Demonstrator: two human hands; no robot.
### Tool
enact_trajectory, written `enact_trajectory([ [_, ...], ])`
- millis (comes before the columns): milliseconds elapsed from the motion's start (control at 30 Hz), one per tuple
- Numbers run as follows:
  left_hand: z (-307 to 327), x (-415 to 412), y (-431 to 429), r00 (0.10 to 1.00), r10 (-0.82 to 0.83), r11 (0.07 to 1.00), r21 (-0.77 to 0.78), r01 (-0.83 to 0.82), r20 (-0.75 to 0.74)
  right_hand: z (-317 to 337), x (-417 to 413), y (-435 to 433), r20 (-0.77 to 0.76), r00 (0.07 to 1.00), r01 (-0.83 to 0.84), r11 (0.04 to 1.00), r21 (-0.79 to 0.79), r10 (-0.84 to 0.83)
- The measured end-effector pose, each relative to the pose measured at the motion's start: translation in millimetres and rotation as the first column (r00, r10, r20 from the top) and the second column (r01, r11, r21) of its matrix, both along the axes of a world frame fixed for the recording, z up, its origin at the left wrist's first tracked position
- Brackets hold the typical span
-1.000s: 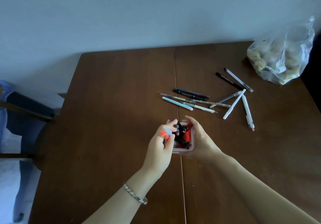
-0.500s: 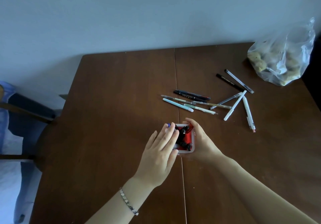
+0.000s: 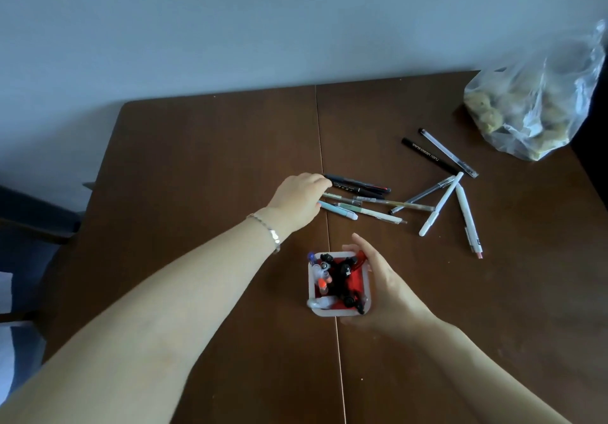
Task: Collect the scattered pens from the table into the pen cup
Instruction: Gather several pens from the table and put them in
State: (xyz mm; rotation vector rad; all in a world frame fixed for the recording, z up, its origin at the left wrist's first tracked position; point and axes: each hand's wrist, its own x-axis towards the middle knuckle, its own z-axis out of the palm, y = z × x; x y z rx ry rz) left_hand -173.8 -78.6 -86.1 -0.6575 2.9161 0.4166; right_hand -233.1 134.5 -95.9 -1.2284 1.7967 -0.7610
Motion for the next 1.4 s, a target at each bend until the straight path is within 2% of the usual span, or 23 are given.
enact_trajectory([
  [100,-24.7,-18.3,-7.4,0.985,-0.108,0.987,-0.107,0.123,0.137,-1.9,-0.2,0.6,0.015,1.0,0.001,1.0,-0.016,-0.001],
  [167,-33.4,-20.5,-8.7,0.981,-0.128,0.98,-0.135,0.149,0.147,-2.1,0.0,0.7,0.029,1.0,0.005,1.0,-0.027,-0.004],
  [267,-36.2,-14.9,-7.7,0.982,-0.128,0.982,-0.121,0.146,0.14,-2.8,0.4,0.0,0.017,1.0,0.001,0.999,-0.037,0.0],
  [333,-34.6,-6.9,-4.3,0.973,-0.128,0.988,-0.064,0.142,0.192,-3.3,0.6,-0.3,0.018,1.0,-0.002,0.999,-0.035,0.003],
  [533,-23.5,41.6,20.8,0.953,-0.016,0.997,0.071,-0.006,0.303,-3.0,2.0,1.4,0.062,0.997,0.035,0.999,-0.017,-0.034],
  [600,-15.2,61.5,32.3,0.938,0.088,0.976,0.16,-0.149,0.336,-2.9,2.2,1.1,0.066,0.997,0.038,0.999,-0.007,-0.038],
  [700,-1.0,98.2,47.2,0.885,0.383,0.788,0.407,-0.462,0.264,-4.1,2.3,0.9,0.067,0.997,0.037,0.999,0.001,-0.037],
  [767,9.1,121.5,56.6,0.82,0.567,0.666,0.542,-0.513,0.08,-4.0,3.4,0.6,0.062,0.997,0.042,0.999,0.005,-0.042],
  [800,16.0,129.4,61.9,0.741,0.671,0.587,0.631,-0.507,-0.028,-3.9,4.1,0.5,0.062,0.997,0.046,0.999,0.002,-0.046],
  [833,25.5,133.4,67.5,0.618,0.778,0.478,0.745,-0.466,-0.113,-4.2,4.7,0.4,0.059,0.997,0.048,0.999,-0.004,-0.048],
  [900,44.8,131.7,76.1,0.374,0.911,0.282,0.923,-0.263,-0.172,-3.2,6.5,0.3,0.055,0.997,0.051,0.998,-0.021,-0.05],
  [933,53.0,127.3,80.6,0.299,0.941,0.211,0.965,-0.154,-0.158,-2.4,7.2,0.3,0.059,0.997,0.058,0.998,-0.023,-0.057],
  [1000,61.9,114.6,92.0,0.222,0.965,0.157,0.986,-0.058,-0.141,0.2,8.6,0.0,0.078,0.995,0.07,0.997,-0.013,-0.068],
  [1067,64.2,98.9,104.3,0.228,0.96,0.184,0.981,-0.069,-0.164,3.5,9.1,-0.3,0.084,0.994,0.074,0.997,0.006,-0.074],
  [1167,60.1,82.2,122.2,0.295,0.939,0.2,0.978,-0.052,-0.176,9.2,9.9,-1.6,0.092,0.993,0.075,0.997,0.031,-0.078],
  [1300,54.5,76.8,136.2,0.405,0.9,0.214,0.973,-0.088,-0.162,13.9,10.6,-1.7,0.064,0.995,0.07,0.997,0.025,-0.071],
  [1400,52.1,81.3,135.0,0.536,0.833,0.248,0.958,-0.144,-0.135,15.9,10.9,0.1,0.042,0.995,0.086,0.996,0.006,-0.086],
])
